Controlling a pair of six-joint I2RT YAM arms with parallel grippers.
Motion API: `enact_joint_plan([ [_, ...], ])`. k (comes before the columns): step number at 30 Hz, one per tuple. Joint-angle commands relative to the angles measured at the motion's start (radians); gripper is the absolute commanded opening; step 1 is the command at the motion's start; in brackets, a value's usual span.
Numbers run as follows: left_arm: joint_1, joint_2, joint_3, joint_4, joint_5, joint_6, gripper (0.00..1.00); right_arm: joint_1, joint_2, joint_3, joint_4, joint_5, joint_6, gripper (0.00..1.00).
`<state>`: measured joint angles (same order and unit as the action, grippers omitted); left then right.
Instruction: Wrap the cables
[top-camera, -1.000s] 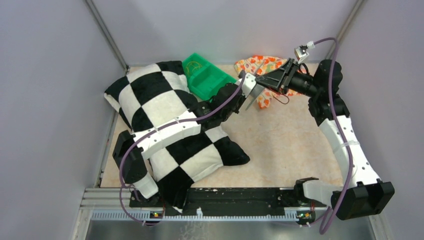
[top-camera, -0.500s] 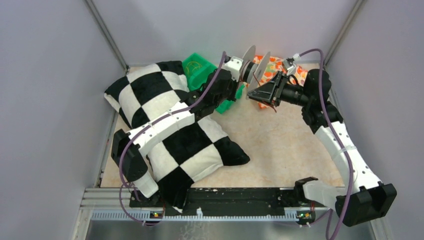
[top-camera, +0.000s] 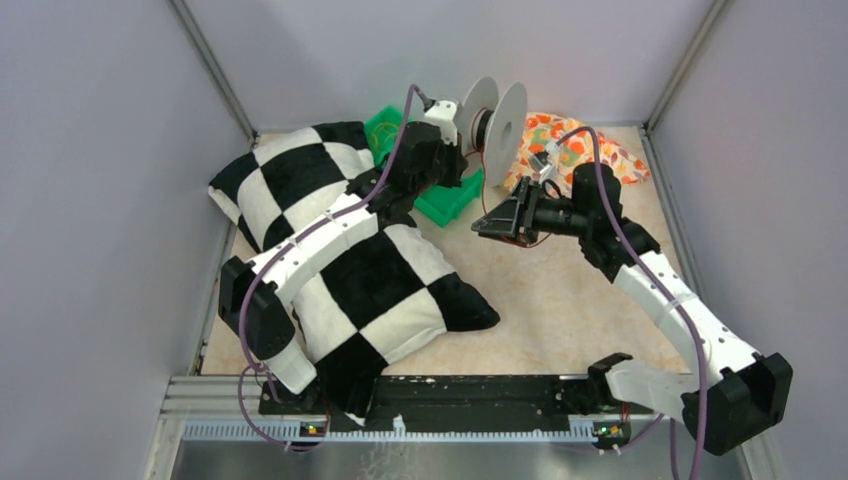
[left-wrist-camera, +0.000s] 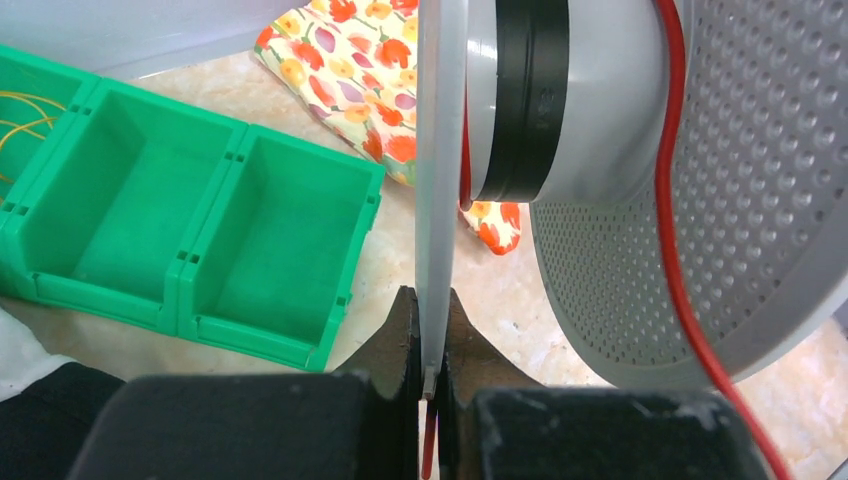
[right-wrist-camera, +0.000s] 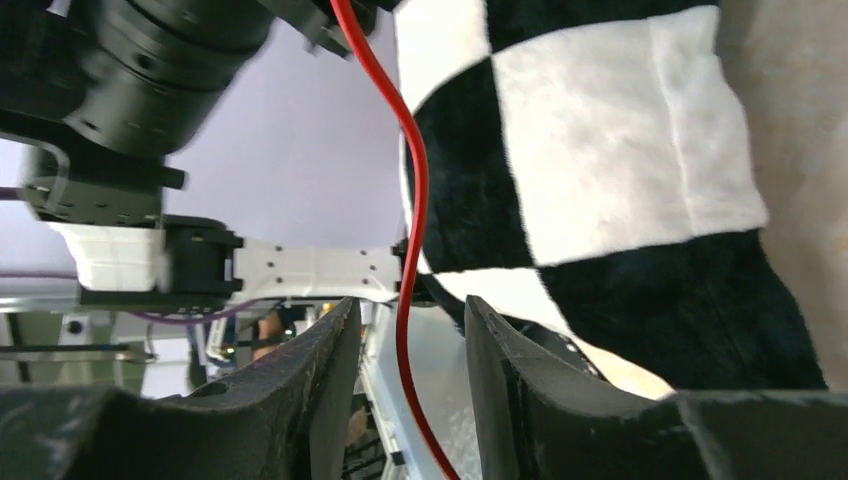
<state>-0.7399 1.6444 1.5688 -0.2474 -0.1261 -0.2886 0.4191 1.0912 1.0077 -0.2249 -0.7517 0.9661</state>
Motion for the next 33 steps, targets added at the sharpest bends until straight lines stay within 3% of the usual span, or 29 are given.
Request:
enact_joint_plan([
  [1,0.014,-0.061,0.052,0.16,0.061,-0.067,0.0,0.016,-0.022,-0.021,-0.046,0.06,-0.089,0.47],
  [6,0.022,-0.078,0.07,0.156,0.096,-0.087,0.0,0.017,-0.051,-0.125,-0.034,0.149,-0.167,0.57],
  [17,0.032,-0.192,0.033,0.109,0.325,-0.086,0.0,0.016,-0.11,-0.329,0.061,0.306,-0.303,0.63],
  [26,0.045,-0.255,-0.031,0.06,0.459,-0.055,0.0,-0.025,-0.148,-0.359,-0.045,0.617,-0.377,0.73],
  [29,0.054,-0.28,-0.06,0.063,0.48,-0.04,0.0,-0.083,-0.17,-0.357,-0.102,0.639,-0.413,0.76],
  [33,0.094,-0.31,-0.146,0.123,0.553,-0.089,0.0,-0.101,-0.217,-0.4,-0.163,0.702,-0.469,0.86],
])
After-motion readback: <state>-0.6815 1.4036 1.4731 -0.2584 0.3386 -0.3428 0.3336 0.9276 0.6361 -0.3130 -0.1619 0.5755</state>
